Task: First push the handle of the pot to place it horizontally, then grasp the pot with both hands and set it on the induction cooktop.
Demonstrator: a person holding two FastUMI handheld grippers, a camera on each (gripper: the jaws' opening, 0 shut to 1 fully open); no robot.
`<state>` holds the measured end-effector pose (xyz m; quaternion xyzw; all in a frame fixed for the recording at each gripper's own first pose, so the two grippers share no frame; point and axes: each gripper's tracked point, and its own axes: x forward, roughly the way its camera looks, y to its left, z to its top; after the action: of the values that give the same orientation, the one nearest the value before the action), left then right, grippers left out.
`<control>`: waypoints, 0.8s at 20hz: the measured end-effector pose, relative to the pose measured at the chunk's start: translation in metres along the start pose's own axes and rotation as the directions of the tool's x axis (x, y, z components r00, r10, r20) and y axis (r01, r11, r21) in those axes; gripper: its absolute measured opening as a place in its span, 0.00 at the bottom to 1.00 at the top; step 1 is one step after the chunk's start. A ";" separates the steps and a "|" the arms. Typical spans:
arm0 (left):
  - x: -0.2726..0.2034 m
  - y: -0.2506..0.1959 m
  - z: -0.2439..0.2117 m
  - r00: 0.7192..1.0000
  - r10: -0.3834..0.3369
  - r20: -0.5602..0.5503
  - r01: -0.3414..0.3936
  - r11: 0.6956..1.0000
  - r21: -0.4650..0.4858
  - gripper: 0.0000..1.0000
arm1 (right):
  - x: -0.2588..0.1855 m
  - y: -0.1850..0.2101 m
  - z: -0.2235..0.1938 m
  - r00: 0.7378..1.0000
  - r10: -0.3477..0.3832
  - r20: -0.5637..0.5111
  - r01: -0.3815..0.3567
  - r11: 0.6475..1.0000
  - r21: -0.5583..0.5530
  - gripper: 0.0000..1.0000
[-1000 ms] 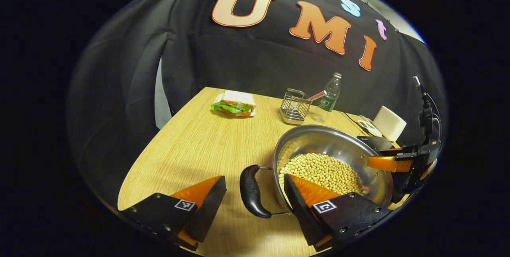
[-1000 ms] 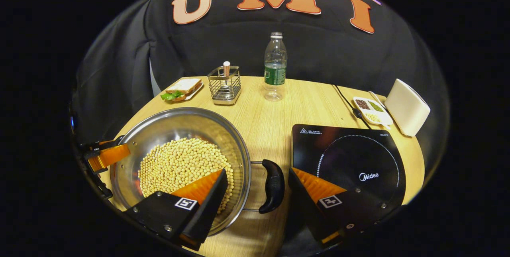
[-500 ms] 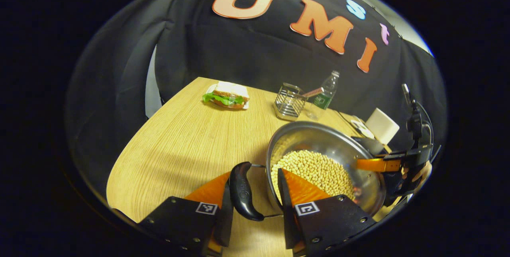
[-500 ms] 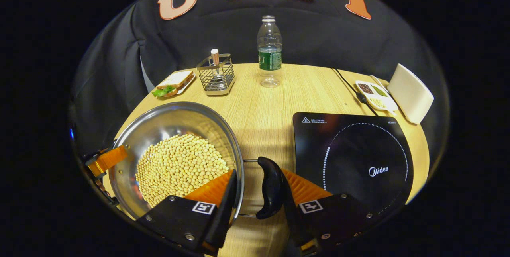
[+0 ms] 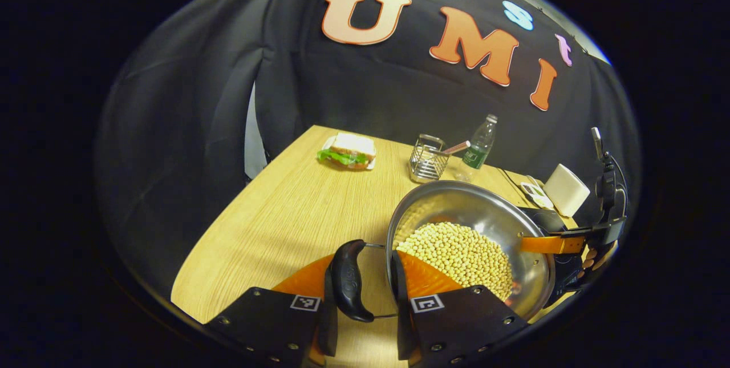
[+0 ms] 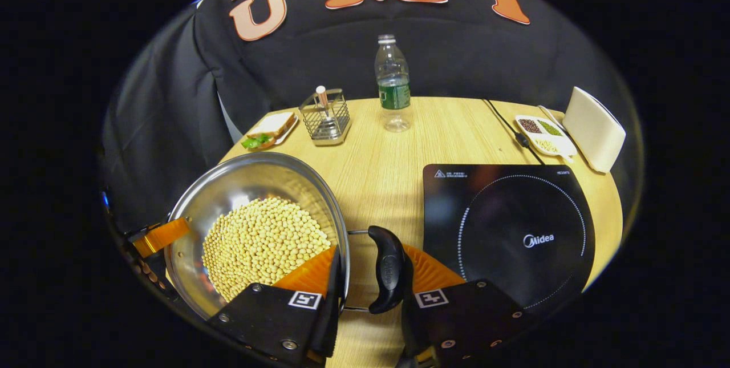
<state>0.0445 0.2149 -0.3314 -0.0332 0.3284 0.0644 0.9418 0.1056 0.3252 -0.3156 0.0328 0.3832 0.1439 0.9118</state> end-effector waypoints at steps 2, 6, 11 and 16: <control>-0.011 -0.018 0.014 1.000 -0.006 0.026 0.006 1.000 0.009 0.43 | -0.015 -0.011 0.010 1.000 0.006 0.025 -0.006 1.000 0.013 0.45; -0.014 -0.067 0.033 0.998 -0.046 0.044 0.044 0.998 0.036 0.41 | -0.047 -0.048 0.027 0.998 -0.024 0.057 0.023 0.999 0.027 0.45; -0.015 -0.137 0.041 0.993 -0.114 0.039 0.112 0.992 0.049 0.42 | -0.082 -0.108 0.040 0.994 -0.072 0.084 0.067 0.996 0.053 0.45; -0.007 -0.215 0.037 0.983 -0.181 0.015 0.179 0.980 0.084 0.42 | -0.105 -0.177 0.034 0.989 -0.123 0.083 0.113 0.987 0.118 0.45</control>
<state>0.0925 0.0056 -0.2934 -0.0234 0.3156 -0.0341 0.9480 0.1022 0.1274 -0.2497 0.0679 0.3505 0.0659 0.9318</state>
